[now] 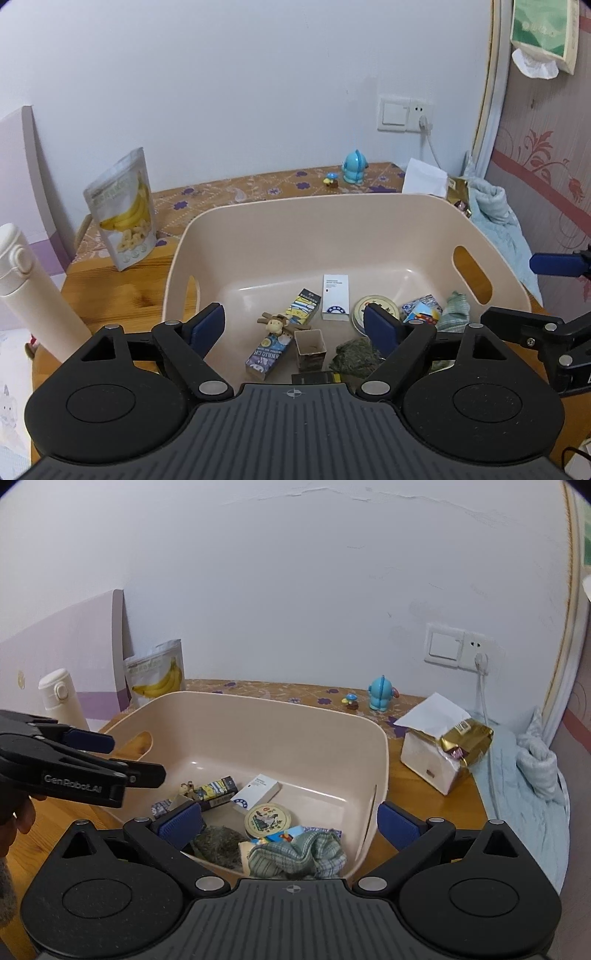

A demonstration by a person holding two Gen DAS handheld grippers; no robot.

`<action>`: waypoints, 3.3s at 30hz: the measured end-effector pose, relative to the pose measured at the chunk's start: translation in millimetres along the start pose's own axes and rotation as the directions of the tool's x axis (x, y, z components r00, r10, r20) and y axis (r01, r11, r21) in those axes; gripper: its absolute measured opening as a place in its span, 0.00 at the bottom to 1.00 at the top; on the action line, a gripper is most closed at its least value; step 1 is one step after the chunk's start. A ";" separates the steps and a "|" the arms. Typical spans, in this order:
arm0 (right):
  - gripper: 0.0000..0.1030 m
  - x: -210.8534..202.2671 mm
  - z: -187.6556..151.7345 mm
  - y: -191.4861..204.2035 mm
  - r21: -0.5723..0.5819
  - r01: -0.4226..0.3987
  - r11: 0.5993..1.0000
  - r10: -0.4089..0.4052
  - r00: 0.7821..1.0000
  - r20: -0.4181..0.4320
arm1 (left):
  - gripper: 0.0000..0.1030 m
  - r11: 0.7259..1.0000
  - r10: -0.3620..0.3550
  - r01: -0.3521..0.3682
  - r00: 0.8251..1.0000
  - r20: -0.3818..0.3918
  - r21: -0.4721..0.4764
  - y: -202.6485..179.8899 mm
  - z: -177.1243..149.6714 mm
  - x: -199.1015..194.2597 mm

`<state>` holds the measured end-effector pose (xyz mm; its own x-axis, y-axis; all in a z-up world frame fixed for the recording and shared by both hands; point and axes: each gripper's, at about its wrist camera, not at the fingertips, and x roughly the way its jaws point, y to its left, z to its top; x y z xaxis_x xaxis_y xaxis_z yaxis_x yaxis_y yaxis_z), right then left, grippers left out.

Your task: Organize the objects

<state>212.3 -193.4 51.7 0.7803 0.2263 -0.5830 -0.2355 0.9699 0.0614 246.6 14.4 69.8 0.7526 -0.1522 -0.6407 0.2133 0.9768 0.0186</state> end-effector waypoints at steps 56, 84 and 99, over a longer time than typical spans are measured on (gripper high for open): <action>1.00 -127.8 -87.3 35.4 0.048 0.084 0.995 -0.086 0.995 0.043 | 0.82 1.000 -0.009 0.009 0.999 0.031 -0.026 -11.6 -113.6 -141.1; 1.00 -177.5 -120.5 48.1 0.042 0.130 0.991 -0.132 0.988 0.074 | 0.84 1.000 -0.015 0.017 0.998 0.054 -0.022 -14.6 -147.2 -183.9; 1.00 -191.5 -128.5 47.2 0.063 0.124 0.990 -0.129 0.988 0.085 | 0.84 0.999 -0.030 0.030 0.998 0.048 -0.011 -18.7 -160.0 -193.3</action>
<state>-22.6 -202.5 62.2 0.8507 0.1060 -0.5149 -0.1000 0.9942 0.0394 -2.5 49.6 70.5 0.7752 -0.1883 -0.6030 0.2289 0.9734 -0.0097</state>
